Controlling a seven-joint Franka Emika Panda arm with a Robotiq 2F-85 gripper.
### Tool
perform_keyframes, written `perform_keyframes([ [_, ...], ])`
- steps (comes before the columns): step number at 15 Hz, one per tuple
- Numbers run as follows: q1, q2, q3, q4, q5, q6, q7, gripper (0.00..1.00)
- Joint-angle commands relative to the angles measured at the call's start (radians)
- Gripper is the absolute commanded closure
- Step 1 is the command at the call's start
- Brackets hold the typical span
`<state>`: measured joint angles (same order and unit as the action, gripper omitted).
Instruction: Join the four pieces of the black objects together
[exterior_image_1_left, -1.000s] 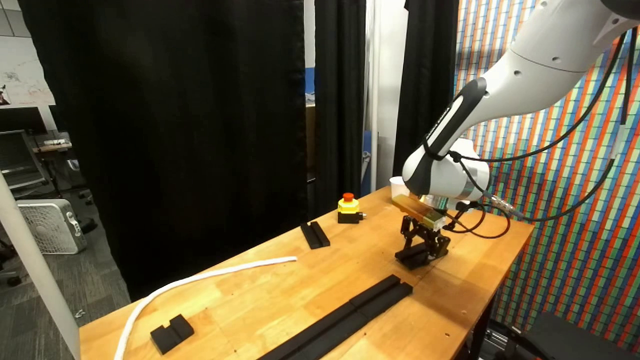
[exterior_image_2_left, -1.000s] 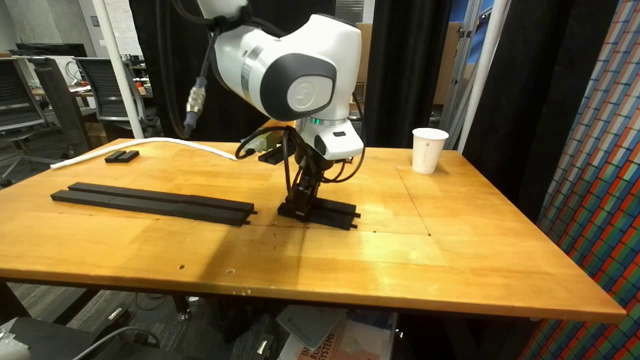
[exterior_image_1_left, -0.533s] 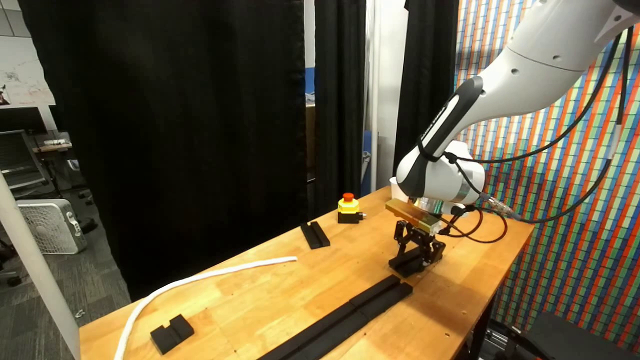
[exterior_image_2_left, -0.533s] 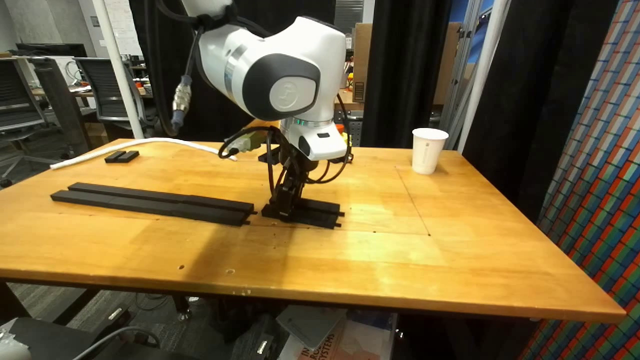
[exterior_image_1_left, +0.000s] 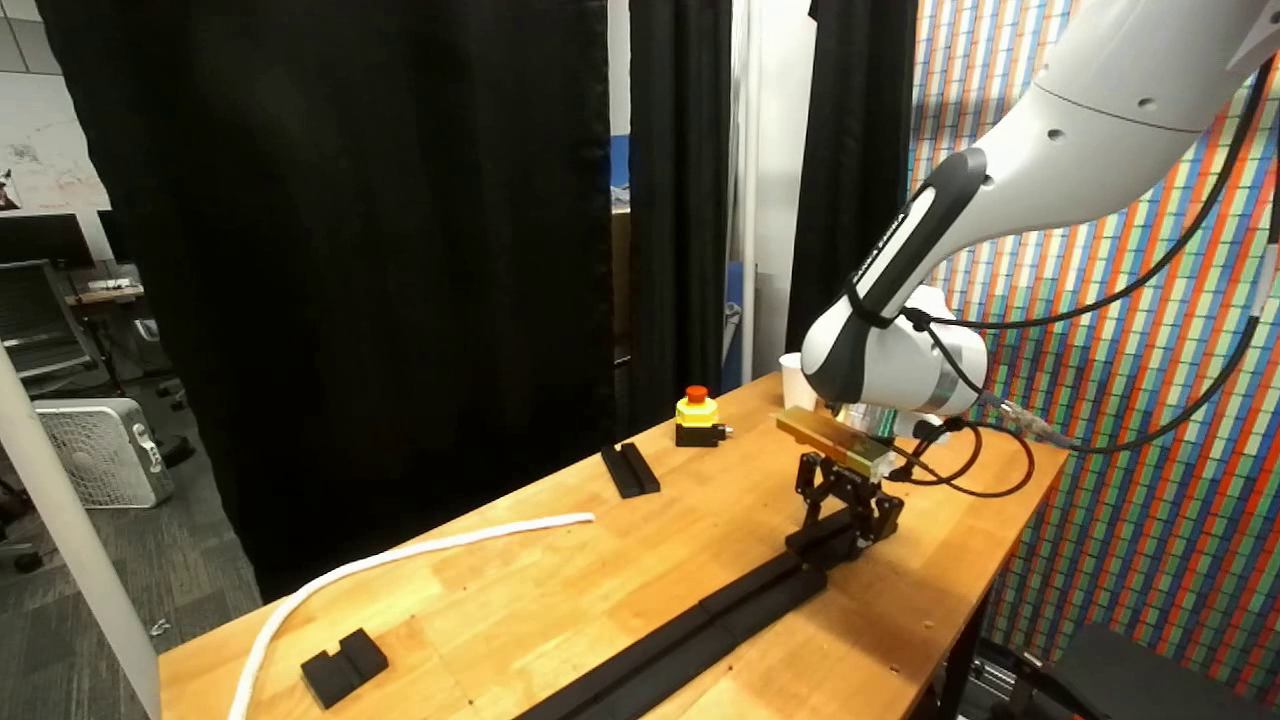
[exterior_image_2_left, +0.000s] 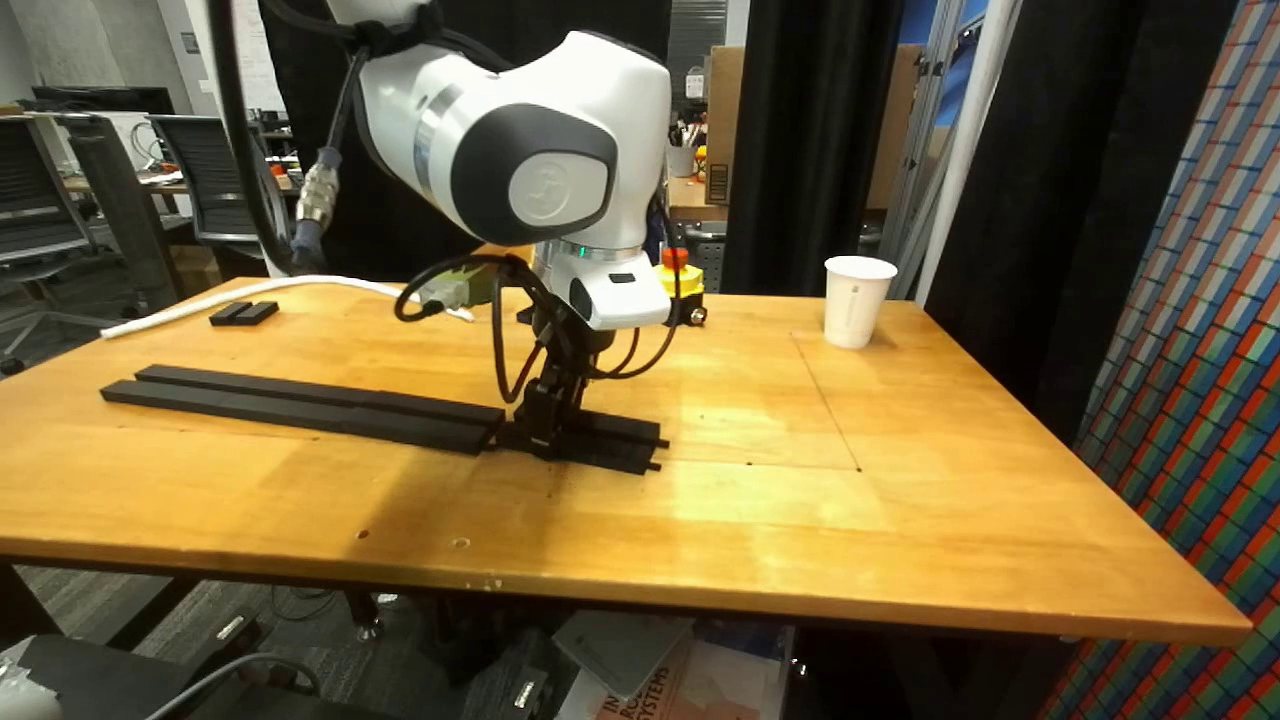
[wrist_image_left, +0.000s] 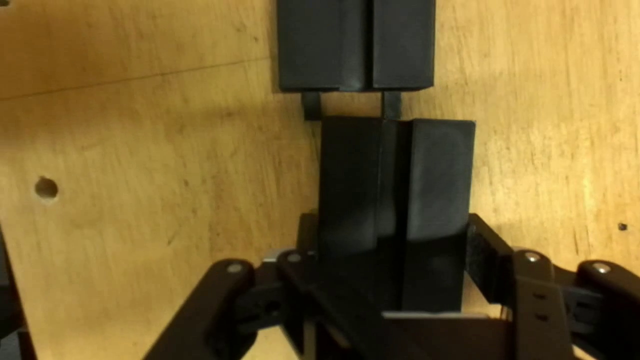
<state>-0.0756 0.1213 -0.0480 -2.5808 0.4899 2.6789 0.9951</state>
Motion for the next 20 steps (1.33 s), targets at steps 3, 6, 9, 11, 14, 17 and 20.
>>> perform_keyframes([
  [3,0.02,-0.06,-0.008,-0.047,-0.022,-0.022,0.044,0.54],
  [6,0.019,-0.062,-0.013,-0.045,-0.037,-0.017,0.055,0.54],
  [9,0.02,-0.07,-0.022,-0.045,-0.078,-0.003,0.09,0.54],
  [11,0.019,-0.076,-0.027,-0.044,-0.108,-0.008,0.115,0.54],
  [14,0.016,-0.09,-0.025,-0.044,-0.116,-0.035,0.122,0.54],
  [17,0.012,-0.098,-0.019,-0.036,-0.09,-0.099,0.109,0.54],
  [20,0.012,-0.106,-0.019,-0.037,-0.089,-0.127,0.115,0.54],
])
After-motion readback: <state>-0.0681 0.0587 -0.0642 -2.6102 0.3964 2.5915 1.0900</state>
